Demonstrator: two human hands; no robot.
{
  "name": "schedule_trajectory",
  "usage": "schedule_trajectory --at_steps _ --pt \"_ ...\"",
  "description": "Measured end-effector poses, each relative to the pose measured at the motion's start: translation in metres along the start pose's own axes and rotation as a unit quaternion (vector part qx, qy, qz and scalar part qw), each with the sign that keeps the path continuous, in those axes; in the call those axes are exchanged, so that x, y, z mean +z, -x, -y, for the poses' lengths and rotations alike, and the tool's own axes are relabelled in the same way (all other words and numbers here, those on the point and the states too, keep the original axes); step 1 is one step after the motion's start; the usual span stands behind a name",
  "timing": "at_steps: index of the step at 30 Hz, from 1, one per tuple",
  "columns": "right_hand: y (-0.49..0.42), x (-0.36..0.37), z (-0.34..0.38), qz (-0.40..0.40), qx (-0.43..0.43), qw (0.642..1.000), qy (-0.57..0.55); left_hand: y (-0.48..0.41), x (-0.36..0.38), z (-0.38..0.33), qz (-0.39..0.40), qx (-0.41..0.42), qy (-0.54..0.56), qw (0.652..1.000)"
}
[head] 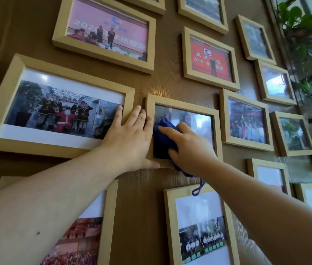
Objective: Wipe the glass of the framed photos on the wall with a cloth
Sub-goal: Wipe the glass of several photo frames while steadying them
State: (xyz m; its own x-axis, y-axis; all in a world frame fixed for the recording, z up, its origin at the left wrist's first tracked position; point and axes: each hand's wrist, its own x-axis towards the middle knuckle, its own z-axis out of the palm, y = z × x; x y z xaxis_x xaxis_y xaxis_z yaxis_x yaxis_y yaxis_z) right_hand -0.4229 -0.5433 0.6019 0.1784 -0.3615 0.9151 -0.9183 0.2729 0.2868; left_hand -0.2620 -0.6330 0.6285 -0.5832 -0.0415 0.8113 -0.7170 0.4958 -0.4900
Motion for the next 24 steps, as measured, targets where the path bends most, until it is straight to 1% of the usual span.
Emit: schedule_trajectory --at_steps 3,5,8,10,12,14,17,19,20,24 --pt "0.015 -0.004 -0.024 0.011 0.014 0.999 0.037 -0.001 -0.002 0.0 0.008 0.007 -0.005 1.0" --pt "0.029 -0.007 -0.045 0.022 0.063 0.996 0.065 -0.001 -0.003 0.0 0.011 0.009 -0.003 1.0" --pt "0.039 -0.01 -0.064 0.047 0.156 0.981 0.107 0.0 -0.001 -0.001 0.013 0.006 0.002 1.0" --pt "0.039 -0.011 -0.066 0.067 0.177 0.973 0.13 0.0 0.0 -0.001 0.014 0.003 -0.002 1.0" --pt "0.035 -0.014 -0.058 0.081 0.164 0.976 0.115 0.0 0.001 -0.002 0.014 0.0 -0.009 1.0" --pt "0.031 -0.017 -0.044 0.085 0.133 0.985 0.07 -0.001 0.001 -0.003 0.014 0.0 -0.01 1.0" --pt "0.024 -0.017 -0.015 0.084 0.042 0.995 0.012 -0.002 0.002 -0.003 0.011 -0.01 0.006 1.0" --pt "0.022 -0.013 0.003 0.089 -0.02 0.996 -0.009 -0.002 0.002 -0.003 0.012 -0.016 0.018 1.0" --pt "0.022 -0.012 0.007 0.088 -0.037 0.995 -0.014 -0.002 0.002 -0.004 0.014 -0.017 0.022 1.0" --pt "0.034 -0.012 -0.012 0.083 -0.031 0.996 0.014 -0.001 0.001 -0.003 0.021 -0.016 0.02 0.999"
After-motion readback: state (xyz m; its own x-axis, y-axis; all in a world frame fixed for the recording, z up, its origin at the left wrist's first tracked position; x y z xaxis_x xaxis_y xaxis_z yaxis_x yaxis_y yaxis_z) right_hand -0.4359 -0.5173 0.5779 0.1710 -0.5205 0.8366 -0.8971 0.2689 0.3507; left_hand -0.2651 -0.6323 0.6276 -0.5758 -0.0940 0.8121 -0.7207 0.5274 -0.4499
